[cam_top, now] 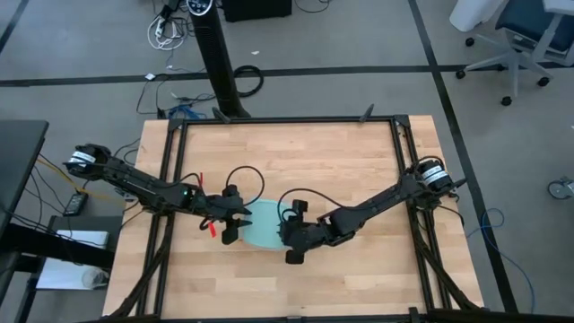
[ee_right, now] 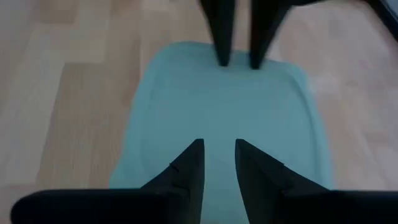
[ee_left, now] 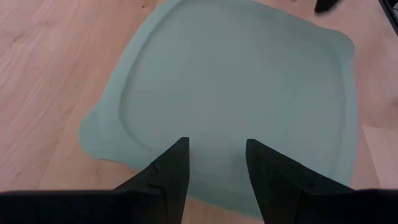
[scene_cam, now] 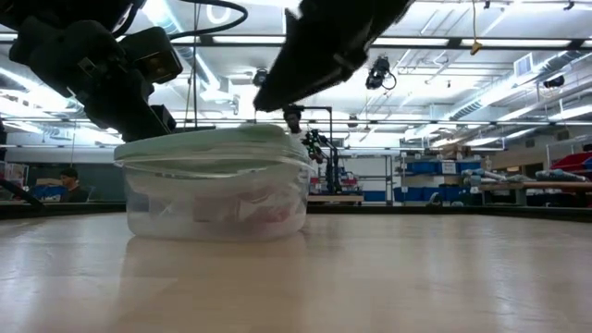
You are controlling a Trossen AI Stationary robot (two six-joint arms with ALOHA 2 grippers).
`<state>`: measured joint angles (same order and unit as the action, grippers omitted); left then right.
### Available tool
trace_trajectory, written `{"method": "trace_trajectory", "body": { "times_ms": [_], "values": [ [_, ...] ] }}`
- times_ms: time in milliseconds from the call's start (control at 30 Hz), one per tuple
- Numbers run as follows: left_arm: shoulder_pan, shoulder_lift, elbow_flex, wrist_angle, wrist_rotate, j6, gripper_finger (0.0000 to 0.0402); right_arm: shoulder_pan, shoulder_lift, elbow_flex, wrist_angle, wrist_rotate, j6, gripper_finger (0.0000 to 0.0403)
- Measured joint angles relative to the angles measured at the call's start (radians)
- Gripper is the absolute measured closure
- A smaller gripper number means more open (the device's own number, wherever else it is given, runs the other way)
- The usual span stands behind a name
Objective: Roll bandage
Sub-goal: Close the transparent tupperware
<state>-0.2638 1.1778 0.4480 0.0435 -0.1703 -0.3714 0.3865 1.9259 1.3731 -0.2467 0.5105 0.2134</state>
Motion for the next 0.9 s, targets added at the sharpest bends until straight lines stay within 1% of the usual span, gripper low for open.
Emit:
{"method": "trace_trajectory", "body": {
  "times_ms": [67, 200, 300, 367, 433, 567, 800, 900],
  "values": [
    [0.000, 0.000, 0.000, 0.001, 0.000, 0.000, 0.0239, 0.005, -0.022, 0.001, -0.089, 0.015, 0.074, 0.0318],
    [0.000, 0.000, 0.000, 0.005, 0.002, -0.001, 0.0239, 0.015, -0.058, 0.000, -0.296, 0.014, 0.279, 0.0320],
    [0.000, 0.000, 0.000, 0.007, 0.004, -0.002, 0.0239, 0.032, -0.072, 0.000, -0.403, 0.023, 0.430, 0.0320],
    [0.000, 0.000, 0.000, 0.008, 0.004, -0.002, 0.0239, 0.040, -0.069, 0.000, -0.443, 0.003, 0.492, 0.0320],
    [0.000, 0.000, 0.000, 0.009, 0.004, -0.002, 0.0239, 0.040, -0.047, 0.001, -0.437, -0.034, 0.515, 0.0320],
    [0.000, 0.000, 0.000, 0.017, 0.004, -0.003, 0.0239, 0.006, 0.016, 0.000, -0.410, -0.127, 0.528, 0.0320],
    [0.000, 0.001, -0.001, 0.044, 0.005, -0.027, 0.0239, -0.022, 0.037, 0.001, -0.382, -0.156, 0.512, 0.0320],
    [0.000, 0.001, -0.001, 0.043, 0.013, -0.037, 0.0239, -0.029, 0.034, 0.001, -0.369, -0.192, 0.491, 0.0320]
  ]
}}
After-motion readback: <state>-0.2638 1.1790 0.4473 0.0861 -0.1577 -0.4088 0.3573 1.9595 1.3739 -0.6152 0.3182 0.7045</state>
